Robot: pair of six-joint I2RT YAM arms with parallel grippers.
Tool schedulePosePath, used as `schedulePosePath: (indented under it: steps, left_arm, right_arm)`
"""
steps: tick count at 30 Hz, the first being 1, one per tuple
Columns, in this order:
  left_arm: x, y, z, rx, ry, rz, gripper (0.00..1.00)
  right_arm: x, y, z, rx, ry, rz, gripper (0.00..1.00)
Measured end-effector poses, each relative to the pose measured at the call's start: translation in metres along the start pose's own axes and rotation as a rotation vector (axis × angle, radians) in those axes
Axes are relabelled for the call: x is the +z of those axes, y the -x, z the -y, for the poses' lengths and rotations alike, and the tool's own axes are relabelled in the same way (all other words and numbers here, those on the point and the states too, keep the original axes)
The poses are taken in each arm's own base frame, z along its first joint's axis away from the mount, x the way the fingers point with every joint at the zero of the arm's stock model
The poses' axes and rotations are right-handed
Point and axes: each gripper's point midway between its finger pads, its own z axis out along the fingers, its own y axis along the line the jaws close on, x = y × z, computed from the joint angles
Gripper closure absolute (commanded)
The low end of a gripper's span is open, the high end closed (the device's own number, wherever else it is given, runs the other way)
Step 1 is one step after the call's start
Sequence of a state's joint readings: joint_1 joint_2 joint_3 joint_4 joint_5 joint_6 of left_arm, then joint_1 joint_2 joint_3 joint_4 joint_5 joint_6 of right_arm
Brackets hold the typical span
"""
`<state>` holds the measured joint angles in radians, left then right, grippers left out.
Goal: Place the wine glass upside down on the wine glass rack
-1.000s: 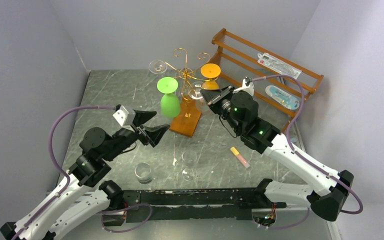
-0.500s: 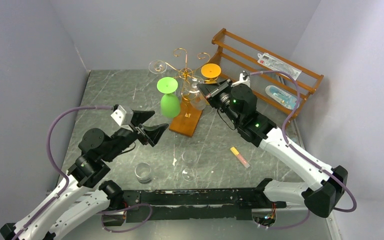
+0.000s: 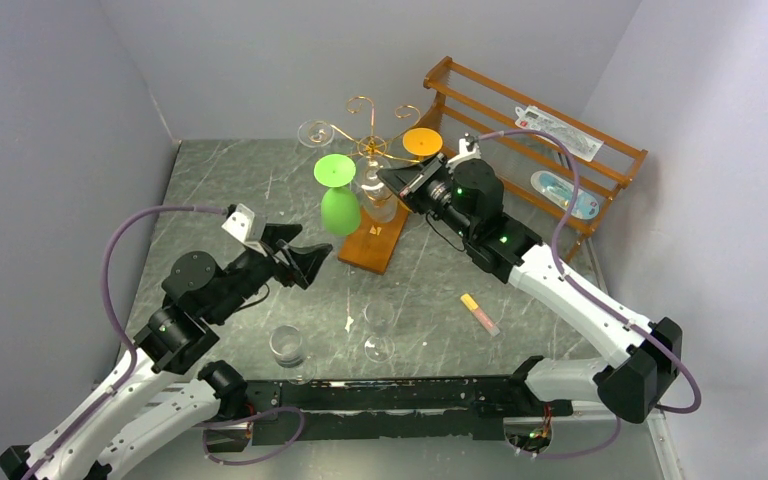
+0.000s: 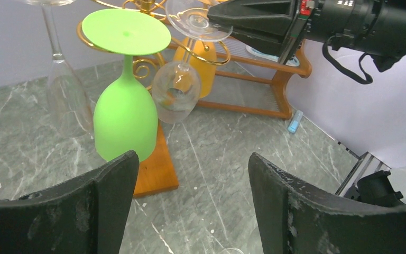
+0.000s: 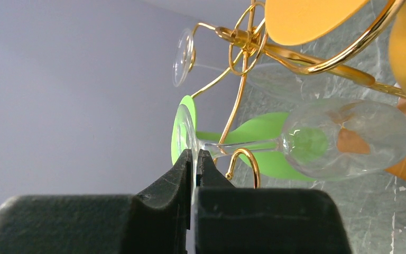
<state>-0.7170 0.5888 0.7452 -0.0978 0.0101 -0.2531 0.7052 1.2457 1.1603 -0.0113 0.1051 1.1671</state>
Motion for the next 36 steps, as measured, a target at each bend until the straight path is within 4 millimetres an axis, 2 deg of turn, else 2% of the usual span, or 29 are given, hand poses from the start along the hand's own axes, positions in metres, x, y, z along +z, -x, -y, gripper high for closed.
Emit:
schedulePosePath:
  steps: [11,12,14,26,36]
  left_arm:
    - [-0.002,0.002,-0.010,-0.021,0.067,-0.013,0.18]
    - [-0.002,0.001,-0.011,-0.023,0.073,-0.015,0.11]
    - [-0.002,0.000,-0.012,-0.023,0.081,-0.022,0.08]
    - [0.000,-0.001,-0.016,-0.033,0.106,-0.031,0.06]
    - [-0.001,0.001,-0.018,-0.033,0.119,-0.025,0.06]
  right_arm:
    - [-0.004,-0.012,0.002,-0.028,0.007,-0.073,1.00]
    - [-0.005,-0.013,0.002,-0.029,0.006,-0.077,1.00]
    - [-0.008,-0.012,0.002,-0.032,0.005,-0.081,1.00]
    - [-0.029,-0.004,-0.003,-0.042,0.012,-0.074,1.00]
    - [-0.028,0.000,0.009,-0.046,-0.027,-0.059,1.00]
